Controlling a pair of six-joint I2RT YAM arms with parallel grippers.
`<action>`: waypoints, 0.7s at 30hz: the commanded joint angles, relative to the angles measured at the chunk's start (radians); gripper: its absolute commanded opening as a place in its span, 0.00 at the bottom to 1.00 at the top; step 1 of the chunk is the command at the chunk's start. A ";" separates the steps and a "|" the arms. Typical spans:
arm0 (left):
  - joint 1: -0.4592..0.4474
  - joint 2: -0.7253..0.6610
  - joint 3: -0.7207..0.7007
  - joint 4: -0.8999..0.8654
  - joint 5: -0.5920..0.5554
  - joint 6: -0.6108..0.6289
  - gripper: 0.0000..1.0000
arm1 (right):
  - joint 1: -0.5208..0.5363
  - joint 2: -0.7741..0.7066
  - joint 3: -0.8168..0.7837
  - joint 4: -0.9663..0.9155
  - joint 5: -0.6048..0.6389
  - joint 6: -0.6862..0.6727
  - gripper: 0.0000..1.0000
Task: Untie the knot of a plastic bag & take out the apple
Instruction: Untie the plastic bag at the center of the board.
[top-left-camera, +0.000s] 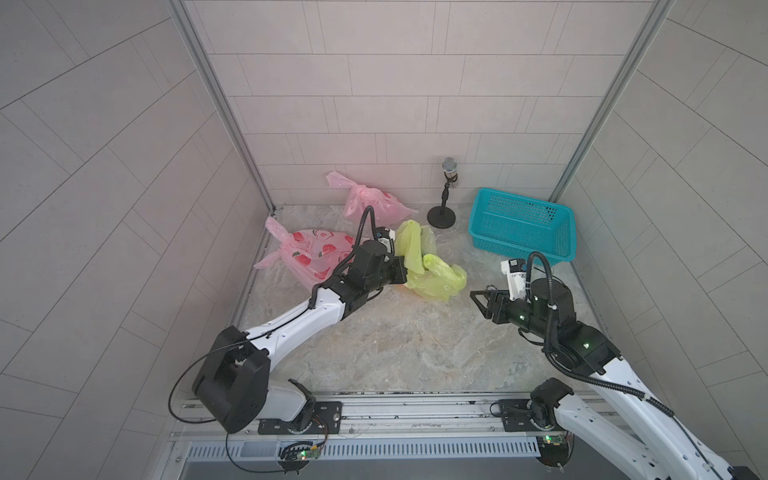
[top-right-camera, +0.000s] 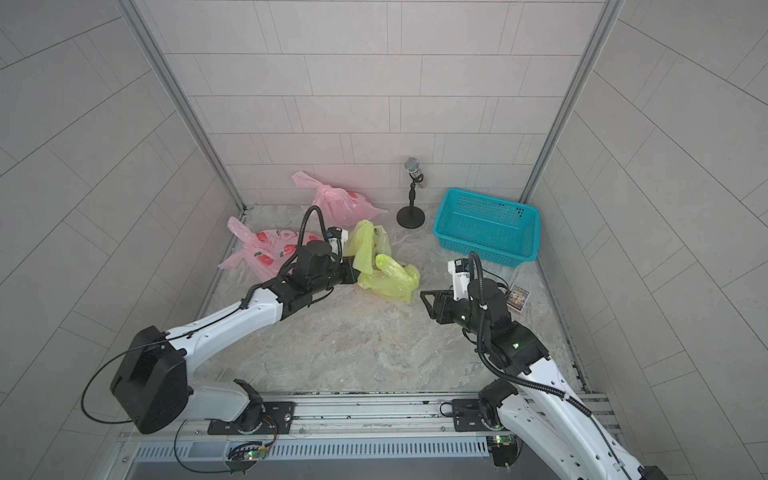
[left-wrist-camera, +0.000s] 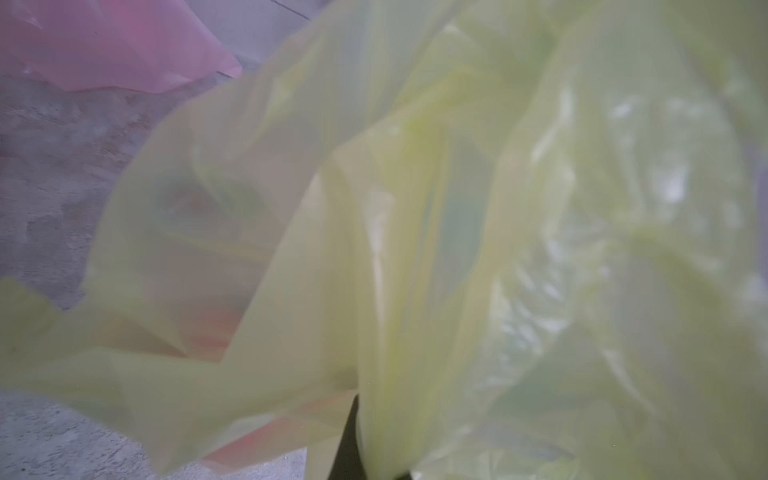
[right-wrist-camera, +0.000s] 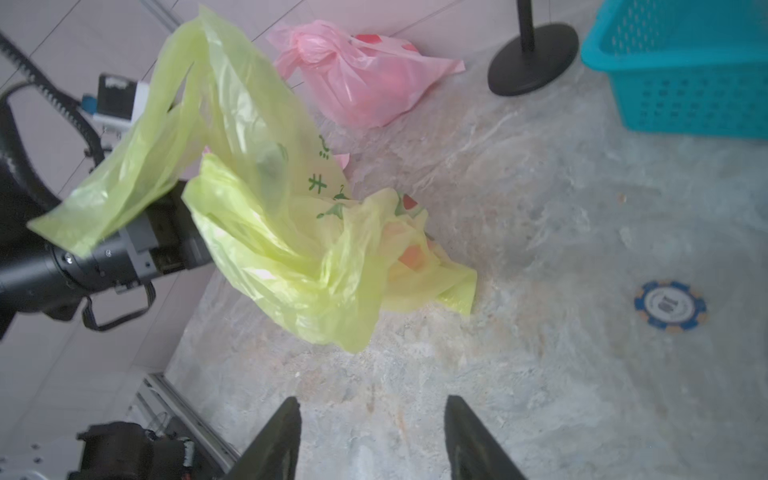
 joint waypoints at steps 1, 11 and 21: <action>-0.001 0.003 -0.018 0.045 0.104 0.071 0.00 | -0.096 0.081 0.097 0.005 -0.078 -0.036 0.67; 0.010 -0.030 0.008 -0.016 0.228 0.164 0.00 | -0.146 0.508 0.384 0.062 -0.325 -0.224 0.76; 0.044 -0.033 0.016 0.007 0.297 0.170 0.00 | 0.036 0.558 0.453 -0.014 -0.404 -0.352 0.83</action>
